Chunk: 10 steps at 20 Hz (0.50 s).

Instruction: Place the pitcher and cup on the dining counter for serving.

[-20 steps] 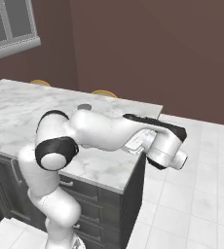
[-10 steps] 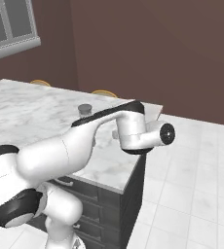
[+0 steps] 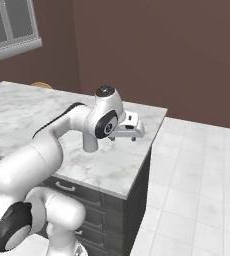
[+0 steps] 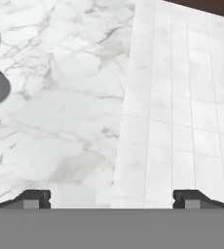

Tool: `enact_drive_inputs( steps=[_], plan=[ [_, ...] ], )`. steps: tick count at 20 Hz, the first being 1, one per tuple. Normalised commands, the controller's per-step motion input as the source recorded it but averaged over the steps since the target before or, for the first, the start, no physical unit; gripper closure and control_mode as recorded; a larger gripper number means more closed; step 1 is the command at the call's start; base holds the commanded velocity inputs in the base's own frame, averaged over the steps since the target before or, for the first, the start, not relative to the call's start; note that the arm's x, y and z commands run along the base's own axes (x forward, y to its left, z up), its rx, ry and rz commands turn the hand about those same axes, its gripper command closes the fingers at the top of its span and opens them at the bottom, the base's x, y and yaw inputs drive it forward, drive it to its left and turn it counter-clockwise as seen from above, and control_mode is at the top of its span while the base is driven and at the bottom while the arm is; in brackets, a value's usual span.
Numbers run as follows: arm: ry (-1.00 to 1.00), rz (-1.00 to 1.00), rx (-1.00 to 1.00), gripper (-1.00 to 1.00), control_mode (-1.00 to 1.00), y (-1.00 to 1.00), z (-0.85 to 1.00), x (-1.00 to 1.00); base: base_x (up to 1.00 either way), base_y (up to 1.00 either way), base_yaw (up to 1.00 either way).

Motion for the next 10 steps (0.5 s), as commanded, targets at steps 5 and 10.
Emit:
enact_drive_inputs(
  steps=[5,10],
  plan=[
    [0.03,-0.08,-0.02,-1.0,-1.0,0.07,0.02,0.0,0.0,0.0,0.0],
    [-0.13,0.0,0.01,-1.0,-1.0,0.0,-0.27,-0.36,0.0,0.0,0.0]
  ],
)
